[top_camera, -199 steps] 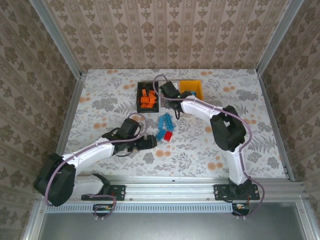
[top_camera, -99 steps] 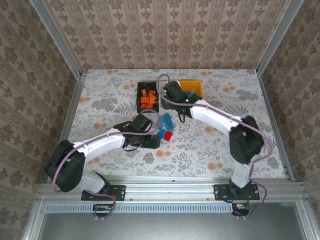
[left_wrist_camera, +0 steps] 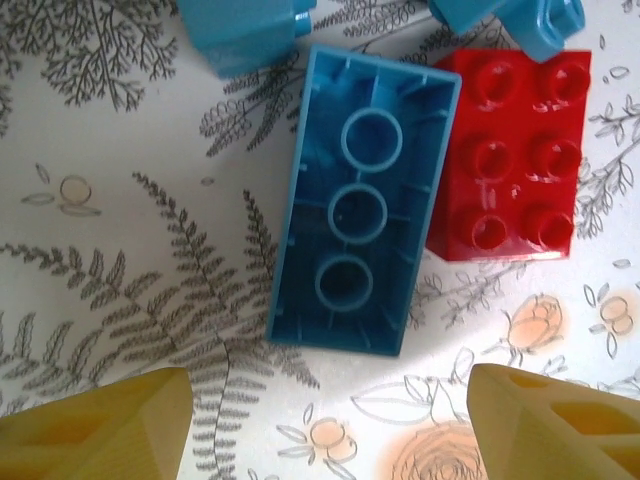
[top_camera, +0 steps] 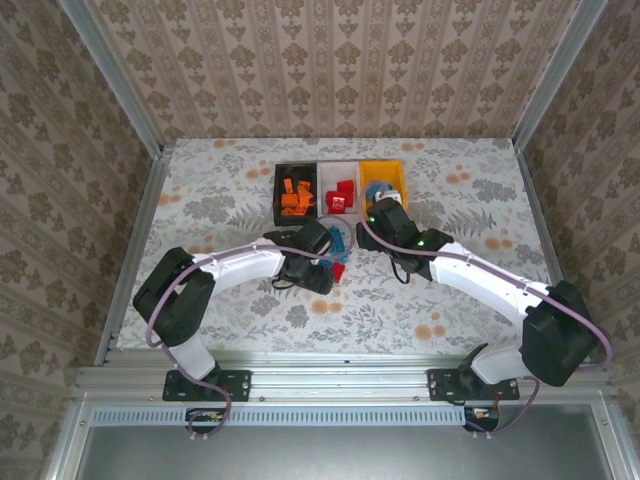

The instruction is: Sort the legos into containers by color

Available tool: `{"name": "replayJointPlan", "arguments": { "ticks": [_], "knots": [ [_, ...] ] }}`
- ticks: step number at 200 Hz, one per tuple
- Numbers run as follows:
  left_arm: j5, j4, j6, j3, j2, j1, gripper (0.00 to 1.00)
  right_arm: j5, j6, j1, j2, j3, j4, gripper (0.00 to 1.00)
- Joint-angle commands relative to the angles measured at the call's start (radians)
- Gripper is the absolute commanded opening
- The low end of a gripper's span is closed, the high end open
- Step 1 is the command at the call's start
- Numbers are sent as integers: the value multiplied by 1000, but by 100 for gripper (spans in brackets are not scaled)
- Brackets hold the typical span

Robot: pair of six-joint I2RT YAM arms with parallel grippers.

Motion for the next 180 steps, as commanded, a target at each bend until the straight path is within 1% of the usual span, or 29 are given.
{"name": "replayJointPlan", "arguments": {
  "ticks": [1,35,60,75,100,111,139,180],
  "knots": [
    [-18,-19,52,50,40,-2,72,33,24,-5,-46,-21,7,64],
    [-32,-15,76,94,89,4,65,34,34,-5,-85,-54,5,64],
    [-39,0,88,99,104,8,58,35,37,-5,-112,-81,-5,64],
    [-42,8,100,99,112,11,56,39,38,-6,-130,-97,-10,64],
    [-54,4,107,98,125,10,47,42,41,-6,-156,-120,-20,64],
    [-52,11,107,86,114,10,43,45,41,-6,-166,-130,-24,64],
    [-56,28,107,48,77,11,38,50,44,-8,-187,-150,-34,65],
    [-54,2,97,10,-11,3,32,65,43,-11,-223,-169,-46,64]
  ]
}}
